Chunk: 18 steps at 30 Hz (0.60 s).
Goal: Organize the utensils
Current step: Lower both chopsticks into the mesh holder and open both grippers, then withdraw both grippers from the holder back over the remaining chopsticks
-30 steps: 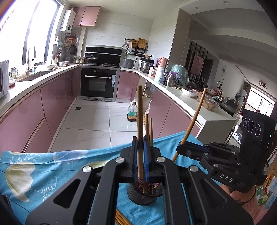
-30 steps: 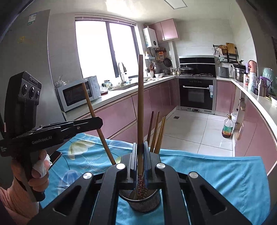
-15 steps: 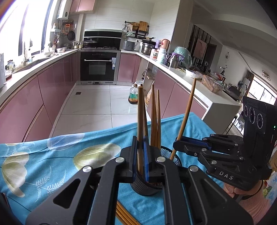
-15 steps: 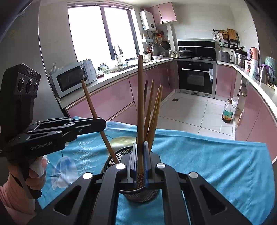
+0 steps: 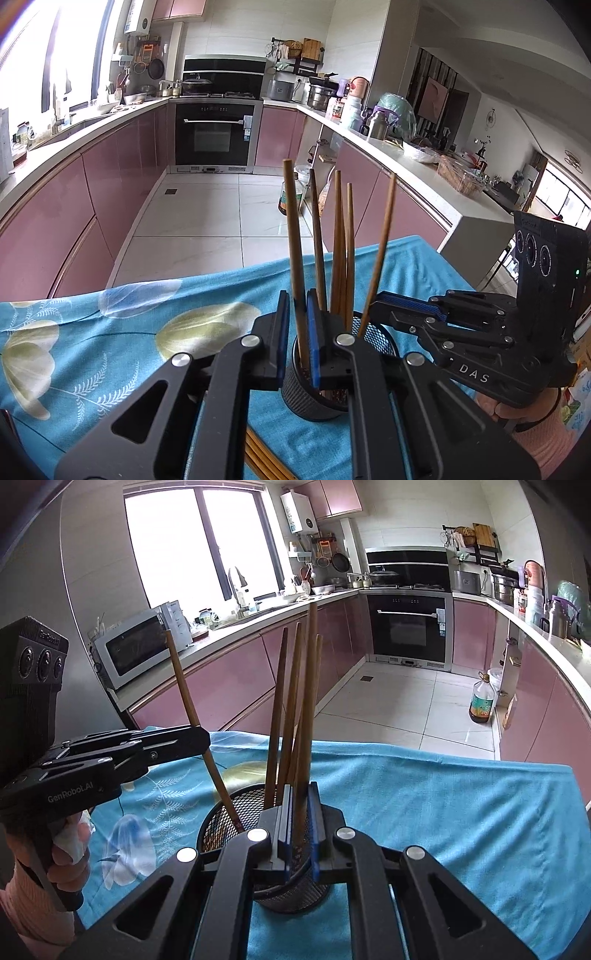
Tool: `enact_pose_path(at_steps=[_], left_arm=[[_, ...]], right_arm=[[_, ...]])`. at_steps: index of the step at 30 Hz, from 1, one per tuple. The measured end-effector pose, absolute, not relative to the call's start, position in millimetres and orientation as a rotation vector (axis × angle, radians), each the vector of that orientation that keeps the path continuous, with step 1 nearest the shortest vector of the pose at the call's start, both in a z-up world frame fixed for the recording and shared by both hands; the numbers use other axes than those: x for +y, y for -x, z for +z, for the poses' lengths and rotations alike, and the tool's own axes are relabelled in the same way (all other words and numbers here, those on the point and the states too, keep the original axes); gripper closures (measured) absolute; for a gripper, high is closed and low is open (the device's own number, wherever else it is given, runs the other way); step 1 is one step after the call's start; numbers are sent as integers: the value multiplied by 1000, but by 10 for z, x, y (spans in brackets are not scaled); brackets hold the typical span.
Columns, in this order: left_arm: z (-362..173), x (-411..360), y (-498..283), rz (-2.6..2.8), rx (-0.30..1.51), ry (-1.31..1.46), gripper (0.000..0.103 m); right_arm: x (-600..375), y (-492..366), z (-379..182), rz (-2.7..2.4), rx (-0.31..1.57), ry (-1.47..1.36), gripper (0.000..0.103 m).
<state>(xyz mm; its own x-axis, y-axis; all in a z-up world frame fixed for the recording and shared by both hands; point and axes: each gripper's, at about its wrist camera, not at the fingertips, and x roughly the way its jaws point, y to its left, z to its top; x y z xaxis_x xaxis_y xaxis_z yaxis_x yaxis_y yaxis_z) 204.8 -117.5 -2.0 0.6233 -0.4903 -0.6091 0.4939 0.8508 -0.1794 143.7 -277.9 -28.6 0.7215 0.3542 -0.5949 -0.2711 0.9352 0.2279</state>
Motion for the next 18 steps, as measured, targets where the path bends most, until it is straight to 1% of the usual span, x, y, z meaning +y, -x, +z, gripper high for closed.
enact_pose_path(at_steps=[4, 6, 7, 9, 11, 13, 18], left_arm=[[-48, -1175, -2029, -560, 692, -6, 88], [-55, -1164, -2010, -557, 689, -6, 83], [-64, -1161, -2000, -556, 689, -5, 83], [-71, -1150, -1977, -553, 687, -6, 83], [-86, -1126, -1957, -550, 689, -4, 83], [-111, -1078, -1928, -549, 691, 6, 82], [-129, -950, -1821, -537, 679, 20, 79]], right_arm=[[-2809, -1440, -292, 342, 678, -138, 95], [-2802, -1435, -288, 344, 674, -141, 90], [-2812, -1423, -296, 345, 672, -140, 86], [-2806, -1397, -296, 350, 666, -139, 85], [-2787, -1363, -285, 356, 657, -133, 79], [-2782, -1335, -282, 358, 652, -130, 76], [-2791, -1258, -260, 361, 639, -132, 74]])
